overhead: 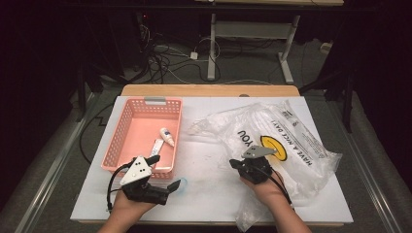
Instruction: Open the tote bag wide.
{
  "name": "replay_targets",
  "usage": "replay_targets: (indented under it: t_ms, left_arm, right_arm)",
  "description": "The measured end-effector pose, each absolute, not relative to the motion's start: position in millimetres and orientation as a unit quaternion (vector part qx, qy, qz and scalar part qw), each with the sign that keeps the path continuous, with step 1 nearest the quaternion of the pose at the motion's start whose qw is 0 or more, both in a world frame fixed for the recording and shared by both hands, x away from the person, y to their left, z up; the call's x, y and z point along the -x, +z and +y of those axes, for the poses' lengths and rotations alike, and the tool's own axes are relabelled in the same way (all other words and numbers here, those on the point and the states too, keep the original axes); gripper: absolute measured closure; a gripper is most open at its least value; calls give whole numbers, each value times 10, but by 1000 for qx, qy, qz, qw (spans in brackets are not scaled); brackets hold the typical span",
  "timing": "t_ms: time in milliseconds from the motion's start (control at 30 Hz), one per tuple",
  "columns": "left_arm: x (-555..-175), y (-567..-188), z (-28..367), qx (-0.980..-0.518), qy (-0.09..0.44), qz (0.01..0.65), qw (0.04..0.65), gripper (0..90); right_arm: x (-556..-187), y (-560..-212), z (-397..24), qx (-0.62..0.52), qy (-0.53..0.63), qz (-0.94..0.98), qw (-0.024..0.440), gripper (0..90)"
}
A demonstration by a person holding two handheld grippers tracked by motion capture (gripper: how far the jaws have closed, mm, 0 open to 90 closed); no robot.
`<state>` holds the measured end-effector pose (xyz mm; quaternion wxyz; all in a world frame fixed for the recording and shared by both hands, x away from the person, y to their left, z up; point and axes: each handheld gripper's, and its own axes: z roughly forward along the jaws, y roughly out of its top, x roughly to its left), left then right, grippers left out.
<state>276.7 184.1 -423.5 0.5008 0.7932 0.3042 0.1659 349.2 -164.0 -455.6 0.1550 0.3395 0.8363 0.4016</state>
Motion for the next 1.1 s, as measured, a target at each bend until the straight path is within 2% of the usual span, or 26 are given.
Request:
replay_targets:
  t_ms: [200, 333, 367, 400, 567, 833, 933, 1100]
  left_arm:
    - [-2766, -4236, 1829, -794, 166, 302, 500, 0]
    - [-2764, -4236, 1825, -794, 166, 302, 501, 0]
    - [-2764, -4236, 1825, -794, 166, 302, 501, 0]
    - [-2764, -4236, 1824, -795, 165, 301, 500, 0]
    - [-2767, -4238, 1824, -795, 165, 301, 500, 0]
    - [-2766, -4241, 1819, -795, 163, 301, 501, 0]
    - [-2763, -4241, 1814, -795, 163, 300, 501, 0]
    - [-2761, -4241, 1814, -795, 163, 300, 501, 0]
  right_arm:
    - [-3548, -4622, -1666, -351, 388, 836, 165, 886]
    - [-3597, -4674, -1620, -354, 369, 842, 171, 805]
    - [-3609, -4686, -1593, -350, 364, 846, 169, 753]
    - [-3609, -4686, -1593, -350, 364, 846, 169, 753]
    - [-3615, -4694, -1507, -345, 357, 850, 178, 595]
    - [-3601, -4703, -1359, -332, 355, 855, 179, 430]
    - [-3615, -4708, -1330, -334, 347, 854, 197, 446]
    - [-3649, -4710, -1346, -348, 338, 852, 197, 569]
